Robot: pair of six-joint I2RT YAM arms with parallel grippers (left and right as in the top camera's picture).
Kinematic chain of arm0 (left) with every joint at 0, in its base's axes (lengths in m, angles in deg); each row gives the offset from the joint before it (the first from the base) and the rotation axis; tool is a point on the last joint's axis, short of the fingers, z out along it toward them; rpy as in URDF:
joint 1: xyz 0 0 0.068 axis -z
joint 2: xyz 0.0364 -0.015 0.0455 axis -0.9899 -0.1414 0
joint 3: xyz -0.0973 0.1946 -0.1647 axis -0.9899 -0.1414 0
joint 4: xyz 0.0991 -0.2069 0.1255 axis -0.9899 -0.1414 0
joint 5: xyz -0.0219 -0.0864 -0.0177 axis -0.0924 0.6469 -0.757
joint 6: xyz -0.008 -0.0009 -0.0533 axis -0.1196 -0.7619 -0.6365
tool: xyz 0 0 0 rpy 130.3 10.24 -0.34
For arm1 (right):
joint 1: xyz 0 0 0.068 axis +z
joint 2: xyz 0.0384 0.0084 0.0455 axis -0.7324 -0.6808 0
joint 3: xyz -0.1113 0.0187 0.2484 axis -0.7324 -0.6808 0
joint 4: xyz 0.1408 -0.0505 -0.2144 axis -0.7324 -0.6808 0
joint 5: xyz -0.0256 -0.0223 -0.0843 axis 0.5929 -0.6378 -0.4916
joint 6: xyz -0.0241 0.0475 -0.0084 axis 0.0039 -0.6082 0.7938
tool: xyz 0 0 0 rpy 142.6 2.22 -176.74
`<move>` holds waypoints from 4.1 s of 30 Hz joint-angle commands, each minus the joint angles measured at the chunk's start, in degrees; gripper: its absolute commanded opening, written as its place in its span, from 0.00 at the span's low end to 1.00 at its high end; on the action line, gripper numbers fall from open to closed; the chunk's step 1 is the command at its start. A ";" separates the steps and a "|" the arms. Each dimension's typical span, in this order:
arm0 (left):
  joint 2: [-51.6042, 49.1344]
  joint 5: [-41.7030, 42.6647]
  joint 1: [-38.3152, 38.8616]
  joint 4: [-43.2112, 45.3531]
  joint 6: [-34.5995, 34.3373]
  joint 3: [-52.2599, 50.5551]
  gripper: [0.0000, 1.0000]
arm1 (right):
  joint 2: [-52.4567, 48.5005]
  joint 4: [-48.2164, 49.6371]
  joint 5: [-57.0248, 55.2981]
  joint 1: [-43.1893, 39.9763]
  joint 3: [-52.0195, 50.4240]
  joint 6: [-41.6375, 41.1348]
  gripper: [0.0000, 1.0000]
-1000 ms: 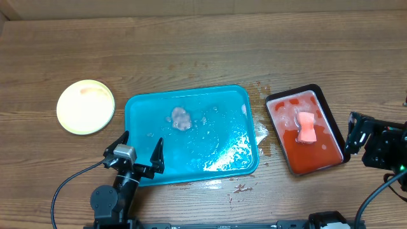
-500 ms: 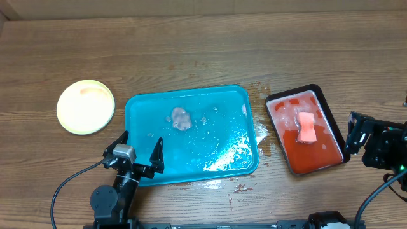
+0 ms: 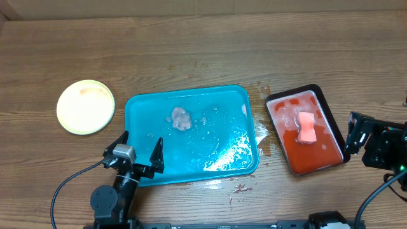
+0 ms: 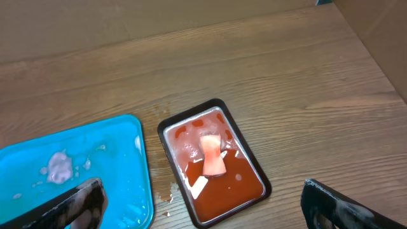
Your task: Clean dirty plates on tray and stack at the side
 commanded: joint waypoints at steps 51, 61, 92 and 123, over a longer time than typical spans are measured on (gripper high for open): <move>0.52 -0.76 -0.35 -0.13 -1.18 -0.20 1.00 | 59.10 94.82 20.28 -2.49 -103.34 -9.62 1.00; 0.52 -0.76 -0.35 -0.13 -1.18 -0.20 1.00 | 59.10 102.36 26.08 -2.47 -108.78 3.17 1.00; 0.50 -0.76 -0.35 -0.13 -1.18 -0.20 1.00 | 59.10 90.71 27.08 -2.34 -108.78 10.36 1.00; 0.52 -0.74 -0.35 -0.13 -1.18 -0.20 1.00 | 59.10 90.73 27.08 -2.34 -108.78 10.36 1.00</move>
